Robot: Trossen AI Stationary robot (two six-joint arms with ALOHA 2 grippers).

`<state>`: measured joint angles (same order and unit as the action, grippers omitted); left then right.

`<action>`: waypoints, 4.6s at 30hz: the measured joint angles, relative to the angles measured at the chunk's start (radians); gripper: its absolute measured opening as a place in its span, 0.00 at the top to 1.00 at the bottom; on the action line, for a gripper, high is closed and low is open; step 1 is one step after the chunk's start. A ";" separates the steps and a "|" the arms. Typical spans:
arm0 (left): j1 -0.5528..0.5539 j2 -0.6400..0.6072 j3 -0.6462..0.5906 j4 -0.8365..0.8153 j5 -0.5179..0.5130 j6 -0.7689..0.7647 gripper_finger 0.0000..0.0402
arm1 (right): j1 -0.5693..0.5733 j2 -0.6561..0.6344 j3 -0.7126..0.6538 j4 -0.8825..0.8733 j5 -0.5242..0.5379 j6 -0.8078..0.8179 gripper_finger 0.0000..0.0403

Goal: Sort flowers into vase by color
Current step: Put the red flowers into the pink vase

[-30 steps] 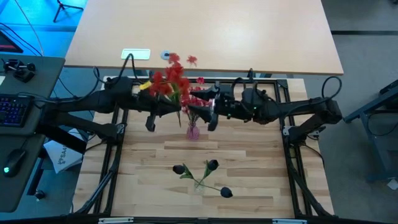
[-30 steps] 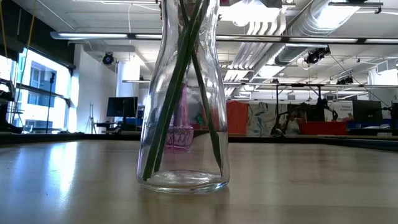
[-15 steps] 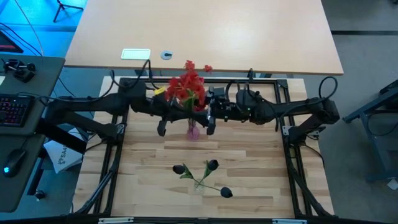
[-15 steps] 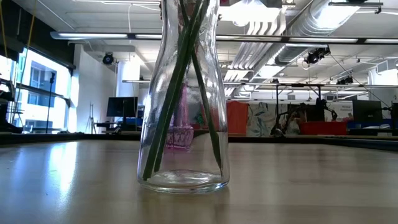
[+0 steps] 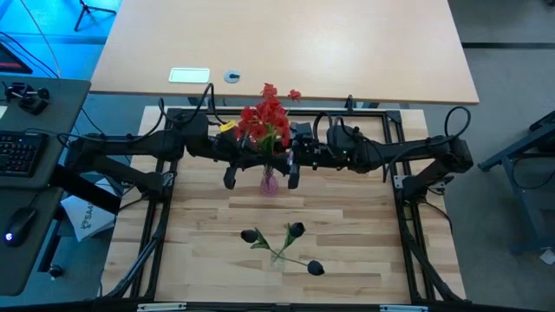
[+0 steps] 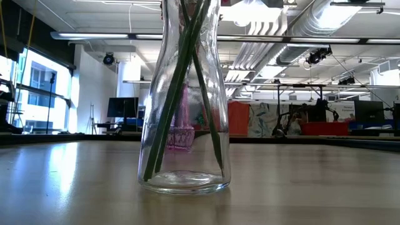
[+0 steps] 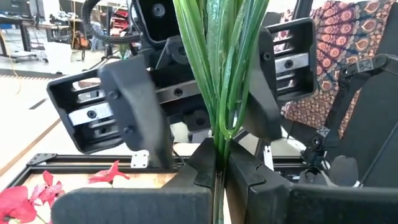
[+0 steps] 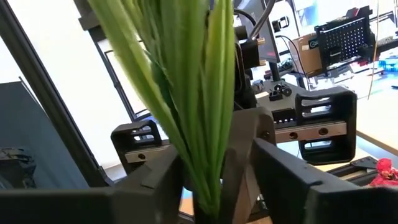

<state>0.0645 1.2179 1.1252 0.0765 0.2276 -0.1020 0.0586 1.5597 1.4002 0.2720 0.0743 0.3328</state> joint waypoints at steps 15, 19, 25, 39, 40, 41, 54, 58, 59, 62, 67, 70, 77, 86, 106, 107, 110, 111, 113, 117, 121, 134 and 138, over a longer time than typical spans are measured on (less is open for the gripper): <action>0.017 -0.009 0.001 -0.014 0.001 -0.026 0.91 | 0.000 -0.019 0.000 -0.014 -0.019 -0.043 0.99; 0.034 -0.066 0.002 -0.084 -0.007 -0.026 0.76 | 0.000 -0.093 -0.001 -0.097 -0.019 -0.061 0.99; 0.079 -0.211 0.002 -0.304 -0.010 0.037 0.60 | -0.001 -0.239 -0.001 -0.281 0.064 -0.130 0.99; 0.110 -0.449 -0.246 -0.097 -0.093 -0.145 0.59 | 0.164 -0.268 -0.548 0.185 0.114 0.049 1.00; 0.111 -0.451 -0.269 -0.061 -0.101 -0.159 0.59 | 0.168 -0.246 -0.585 0.288 0.106 0.017 1.00; 0.113 -0.453 -0.286 -0.034 -0.108 -0.167 0.60 | 0.172 -0.225 -0.608 0.371 0.095 -0.037 1.00; 0.125 -0.452 -0.307 0.034 -0.206 -0.175 0.60 | 0.075 -0.007 -0.377 0.335 -0.119 -0.647 1.00; 0.125 -0.452 -0.307 0.024 -0.206 -0.175 0.60 | 0.026 0.021 -0.321 0.337 -0.112 -0.672 1.00; 0.125 -0.452 -0.307 0.021 -0.206 -0.175 0.60 | 0.017 0.026 -0.314 0.338 -0.110 -0.672 1.00; 0.125 -0.451 -0.307 0.019 -0.207 -0.159 0.60 | -0.002 0.028 -0.314 0.330 -0.134 -0.667 1.00; 0.125 -0.451 -0.307 0.018 -0.207 -0.156 0.60 | -0.013 0.028 -0.322 0.329 -0.137 -0.629 1.00; 0.125 -0.452 -0.307 0.018 -0.207 -0.156 0.60 | -0.021 0.032 -0.322 0.337 -0.134 -0.646 1.00; 0.125 -0.452 -0.307 0.018 -0.213 -0.110 0.60 | -0.042 0.033 -0.322 0.337 -0.147 -0.627 1.00; 0.125 -0.452 -0.307 0.018 -0.243 -0.077 0.60 | -0.073 0.043 -0.322 0.350 -0.154 -0.593 1.00; 0.125 -0.451 -0.306 -0.011 -0.244 -0.077 0.60 | -0.072 0.145 -0.323 0.412 -0.044 -0.526 1.00; 0.125 -0.452 -0.306 -0.010 -0.244 -0.077 0.60 | -0.072 0.147 -0.323 0.412 -0.044 -0.518 1.00; 0.125 -0.451 -0.306 -0.011 -0.246 -0.077 0.60 | -0.072 0.149 -0.323 0.386 -0.042 -0.488 0.99; 0.125 -0.451 -0.306 -0.011 -0.253 -0.077 0.60 | -0.072 0.149 -0.322 0.372 -0.042 -0.469 0.98; 0.125 -0.452 -0.306 -0.011 -0.264 -0.077 0.60 | -0.072 0.149 -0.321 0.359 -0.041 -0.432 0.96; 0.125 -0.451 -0.306 -0.011 -0.266 -0.078 0.60 | -0.072 0.149 -0.313 0.346 -0.041 -0.347 0.92; 0.125 -0.451 -0.306 -0.012 -0.266 -0.079 0.60 | -0.079 0.151 -0.272 0.251 -0.041 -0.245 0.83; 0.125 -0.451 -0.306 -0.064 -0.266 -0.080 0.60 | -0.081 0.151 0.025 -0.278 -0.052 -0.264 0.41; 0.125 -0.452 -0.306 -0.079 -0.266 -0.080 0.60 | -0.081 0.151 0.098 -0.382 -0.052 -0.303 0.38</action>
<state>0.1898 0.7662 0.8192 -0.0027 -0.0383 -0.1818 -0.0227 1.7111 1.4986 -0.1101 0.0223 0.0299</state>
